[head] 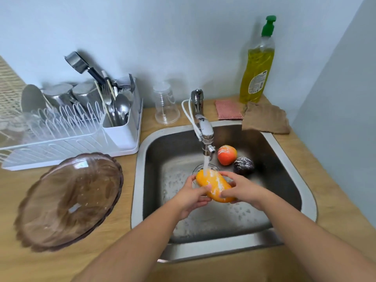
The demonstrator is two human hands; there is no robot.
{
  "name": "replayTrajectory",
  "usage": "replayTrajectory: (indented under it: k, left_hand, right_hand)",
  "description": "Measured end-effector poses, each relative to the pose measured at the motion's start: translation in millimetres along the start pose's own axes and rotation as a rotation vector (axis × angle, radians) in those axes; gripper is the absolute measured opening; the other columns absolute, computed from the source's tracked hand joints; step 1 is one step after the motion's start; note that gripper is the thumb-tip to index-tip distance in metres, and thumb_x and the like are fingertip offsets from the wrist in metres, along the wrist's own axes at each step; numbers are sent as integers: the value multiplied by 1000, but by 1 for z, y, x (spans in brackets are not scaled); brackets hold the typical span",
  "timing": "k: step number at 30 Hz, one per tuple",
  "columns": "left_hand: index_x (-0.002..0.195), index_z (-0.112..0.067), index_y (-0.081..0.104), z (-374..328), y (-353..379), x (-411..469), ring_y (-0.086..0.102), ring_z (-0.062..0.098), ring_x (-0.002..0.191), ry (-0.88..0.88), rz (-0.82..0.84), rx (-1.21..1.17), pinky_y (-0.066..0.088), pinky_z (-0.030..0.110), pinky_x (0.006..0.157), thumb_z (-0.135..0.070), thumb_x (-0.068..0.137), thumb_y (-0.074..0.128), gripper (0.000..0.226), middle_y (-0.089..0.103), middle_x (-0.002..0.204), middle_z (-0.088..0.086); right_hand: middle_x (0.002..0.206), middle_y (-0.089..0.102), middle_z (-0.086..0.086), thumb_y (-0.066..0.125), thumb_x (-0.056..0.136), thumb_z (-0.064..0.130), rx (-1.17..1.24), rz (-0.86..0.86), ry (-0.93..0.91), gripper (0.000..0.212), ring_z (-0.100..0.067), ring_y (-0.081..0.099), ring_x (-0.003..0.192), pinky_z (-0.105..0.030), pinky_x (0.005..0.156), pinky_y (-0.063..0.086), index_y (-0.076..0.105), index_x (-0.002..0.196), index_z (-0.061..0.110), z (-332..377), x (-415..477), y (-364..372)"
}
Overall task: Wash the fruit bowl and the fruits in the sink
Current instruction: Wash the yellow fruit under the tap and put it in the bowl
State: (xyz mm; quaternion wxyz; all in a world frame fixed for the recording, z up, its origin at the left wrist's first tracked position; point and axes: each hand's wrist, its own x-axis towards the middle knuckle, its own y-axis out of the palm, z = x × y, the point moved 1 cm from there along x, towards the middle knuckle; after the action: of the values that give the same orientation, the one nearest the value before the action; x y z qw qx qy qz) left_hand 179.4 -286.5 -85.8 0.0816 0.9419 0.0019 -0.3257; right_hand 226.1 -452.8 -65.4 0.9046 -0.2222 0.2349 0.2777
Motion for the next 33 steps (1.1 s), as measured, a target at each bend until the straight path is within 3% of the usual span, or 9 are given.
replayTrajectory:
  k: [4,9,15,17,21,24,26,30,33]
  left_hand:
    - [141,-27,24,-1,-25,-5,67,25,92,-7,-7,-22,56,28,78,-22,90,66,66,55,126,16]
    - [129,-21,27,-12,-43,-9,68,24,82,26,-52,-24,57,30,76,-33,90,64,55,56,110,11]
    - [123,-22,35,-17,-34,-4,69,24,71,50,-111,-93,58,30,68,-41,90,60,45,64,101,12]
    - [122,-25,41,-16,-28,-3,70,22,67,38,-74,-73,59,29,66,-46,91,56,40,65,101,13]
    - [117,-22,43,-18,-18,1,71,21,63,29,-66,-67,58,26,58,-49,90,55,40,67,98,15]
    - [117,-20,42,-23,-10,4,68,20,55,-19,-94,-109,56,26,52,-53,92,49,42,66,95,15]
    - [116,-22,43,-24,-5,4,64,19,51,4,-157,-66,53,25,49,-55,92,45,41,63,92,13]
    - [116,-31,39,-14,1,3,65,20,83,386,-317,326,53,22,54,-44,90,58,35,54,110,3]
    - [118,-31,44,-16,2,1,67,21,72,299,-245,229,60,30,60,-45,93,52,29,58,106,7]
  right_hand:
    - [122,54,-11,71,78,4,3,-6,-51,66,-19,56,95,-28,68,47,45,129,36,10,8,21]
    - [115,61,-8,72,79,8,45,11,-122,59,-16,58,90,-27,68,46,52,128,33,21,9,30]
    - [95,60,-1,61,91,31,70,-144,-199,26,-13,52,70,-24,52,38,58,116,28,27,13,28]
    - [80,55,-4,52,95,30,105,-249,-205,12,-17,49,58,-25,42,33,61,101,25,31,17,29]
    - [63,46,0,46,95,31,120,-447,-193,35,-22,44,58,-27,50,34,52,61,27,36,28,24]
    - [79,49,3,55,91,32,-213,-546,-380,16,-18,46,71,-30,62,33,44,79,33,32,23,29]
    - [83,49,2,58,89,36,-352,-546,-411,20,-18,46,71,-30,64,32,39,82,33,28,23,32]
    - [83,58,-15,47,90,36,143,-458,-34,17,-27,52,51,-24,42,35,53,84,21,31,36,23]
    - [86,59,-10,49,91,35,21,-536,-176,12,-25,56,64,-29,53,44,52,86,24,31,31,24]
